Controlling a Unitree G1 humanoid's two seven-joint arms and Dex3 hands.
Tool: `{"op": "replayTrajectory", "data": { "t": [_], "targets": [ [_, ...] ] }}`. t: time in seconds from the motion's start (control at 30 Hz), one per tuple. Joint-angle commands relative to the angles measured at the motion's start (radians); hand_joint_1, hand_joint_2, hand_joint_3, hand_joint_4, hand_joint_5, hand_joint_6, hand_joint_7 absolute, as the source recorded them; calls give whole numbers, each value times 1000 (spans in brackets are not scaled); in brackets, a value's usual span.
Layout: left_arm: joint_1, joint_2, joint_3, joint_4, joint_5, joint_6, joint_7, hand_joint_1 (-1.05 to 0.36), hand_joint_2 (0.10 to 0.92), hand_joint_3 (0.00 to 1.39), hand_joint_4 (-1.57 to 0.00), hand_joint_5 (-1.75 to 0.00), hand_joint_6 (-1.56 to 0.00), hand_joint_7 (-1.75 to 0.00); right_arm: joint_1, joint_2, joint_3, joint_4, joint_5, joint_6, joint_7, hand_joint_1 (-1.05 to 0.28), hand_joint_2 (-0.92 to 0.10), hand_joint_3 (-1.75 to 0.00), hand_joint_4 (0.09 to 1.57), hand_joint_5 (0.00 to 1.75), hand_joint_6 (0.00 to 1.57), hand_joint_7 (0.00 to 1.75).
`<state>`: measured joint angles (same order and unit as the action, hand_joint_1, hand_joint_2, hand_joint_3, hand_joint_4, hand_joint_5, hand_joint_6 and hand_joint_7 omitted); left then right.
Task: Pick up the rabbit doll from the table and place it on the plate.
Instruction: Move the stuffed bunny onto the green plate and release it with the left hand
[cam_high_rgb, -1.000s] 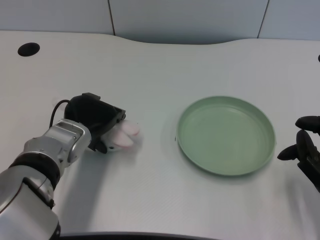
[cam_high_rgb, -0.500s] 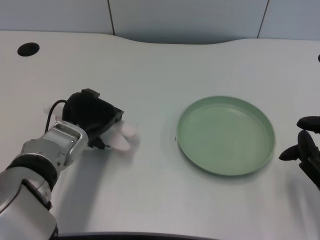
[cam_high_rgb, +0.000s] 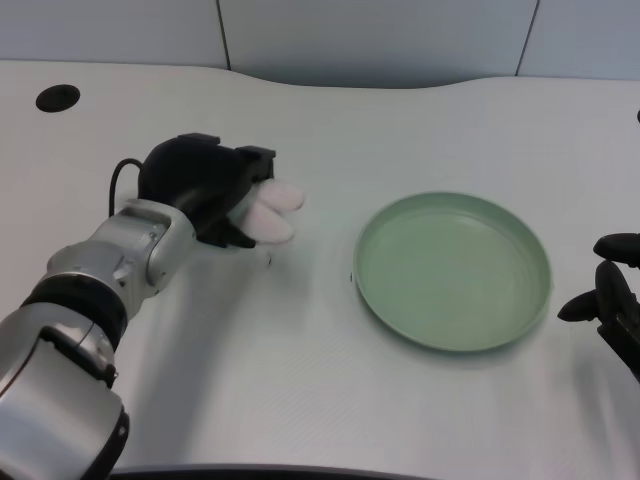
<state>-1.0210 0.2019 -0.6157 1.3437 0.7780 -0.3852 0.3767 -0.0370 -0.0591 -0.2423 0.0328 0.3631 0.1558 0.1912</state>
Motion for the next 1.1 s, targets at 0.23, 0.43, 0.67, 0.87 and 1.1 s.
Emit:
{"op": "replayTrajectory", "data": {
  "t": [0.23,0.43,0.67,0.87,1.1],
  "targets": [
    [-69,-53,35,-22,-27,-28,19,-84,895,59,-811,-1746,-522,-1746,-5,-7,-5,22,3,-21,13,-285,-921,-661,309,1746,35,1719],
    [-117,-144,38,-40,-32,-65,-3,-98,889,50,-845,-1746,-554,-1746,-23,-6,6,63,-8,-55,31,-293,-921,-646,374,1746,60,1715],
    [-134,-227,27,-39,-26,-119,-28,-116,894,51,-882,-1746,-607,-1746,-42,-7,24,88,-46,-69,18,-308,-921,-633,413,1746,87,1719],
    [-141,-300,12,-34,-14,-110,-47,-108,896,52,-881,-1746,-610,-1746,-44,-1,35,104,-60,-107,35,-298,-921,-653,448,1746,67,1736],
    [-134,-334,-3,-22,-17,-102,-108,-130,918,65,-784,-1729,-592,-1695,-37,7,45,114,-59,-143,52,-292,-921,-680,471,1746,51,1746]
  ]
}}
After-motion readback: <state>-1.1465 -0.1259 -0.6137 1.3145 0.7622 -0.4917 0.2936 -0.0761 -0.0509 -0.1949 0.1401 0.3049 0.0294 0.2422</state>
